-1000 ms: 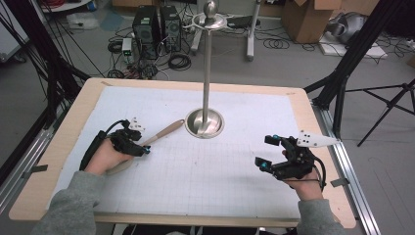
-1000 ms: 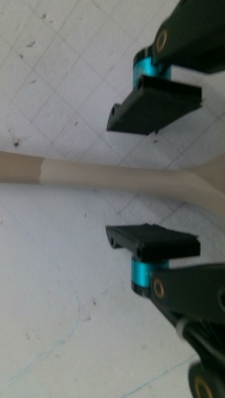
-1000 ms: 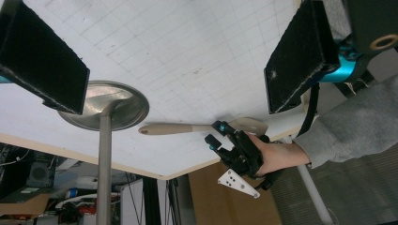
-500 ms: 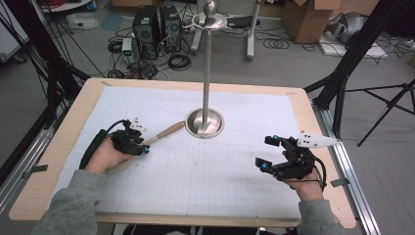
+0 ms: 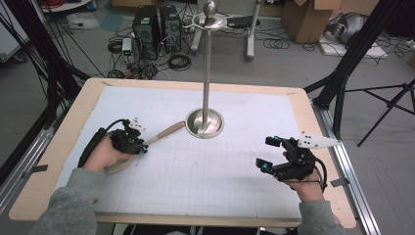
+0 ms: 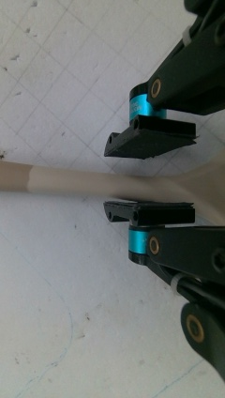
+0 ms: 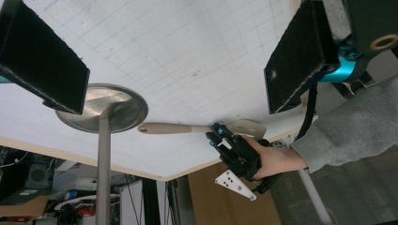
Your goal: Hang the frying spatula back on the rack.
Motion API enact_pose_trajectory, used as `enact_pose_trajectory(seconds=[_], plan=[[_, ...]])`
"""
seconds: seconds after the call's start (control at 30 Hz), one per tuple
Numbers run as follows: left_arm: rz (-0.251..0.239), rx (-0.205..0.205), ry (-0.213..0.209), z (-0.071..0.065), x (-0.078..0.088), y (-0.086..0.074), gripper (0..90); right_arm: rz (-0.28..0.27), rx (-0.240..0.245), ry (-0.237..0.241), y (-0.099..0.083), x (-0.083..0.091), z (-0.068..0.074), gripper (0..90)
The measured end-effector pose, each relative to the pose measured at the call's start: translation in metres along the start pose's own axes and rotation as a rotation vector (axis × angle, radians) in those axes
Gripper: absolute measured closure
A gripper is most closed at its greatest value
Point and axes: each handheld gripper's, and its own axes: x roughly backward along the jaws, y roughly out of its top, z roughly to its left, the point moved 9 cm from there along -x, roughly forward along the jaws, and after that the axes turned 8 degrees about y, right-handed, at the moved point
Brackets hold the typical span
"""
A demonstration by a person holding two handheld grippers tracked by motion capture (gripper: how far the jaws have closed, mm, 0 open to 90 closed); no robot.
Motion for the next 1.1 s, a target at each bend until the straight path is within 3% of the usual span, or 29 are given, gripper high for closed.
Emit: enact_pose_trajectory(seconds=[0.3, 0.57, 0.73, 0.83, 1.1], plan=[[-0.002, -0.014, 0.014, 0.0014, 0.0, -0.0006, 75.9, -0.001, 0.0, -0.005, -0.0003, 0.0016, 0.0002, 6.0], [-0.025, -0.035, 0.018, 0.0003, 0.0001, -0.0013, 76.5, -0.006, 0.002, -0.007, 0.0003, 0.0019, -0.0001, 6.0], [-0.037, -0.004, 0.002, 0.0021, 0.0004, -0.0018, 77.2, -0.007, 0.003, -0.006, 0.0006, 0.0024, -0.0003, 6.0], [-0.027, -0.009, 0.008, 0.003, 0.0008, -0.0019, 77.3, -0.008, -0.001, -0.005, 0.0006, 0.0025, -0.0006, 6.0], [-0.025, 0.025, -0.001, 0.0051, 0.0037, -0.0039, 77.4, -0.005, 0.003, -0.006, 0.0005, 0.002, -0.0007, 6.0]])
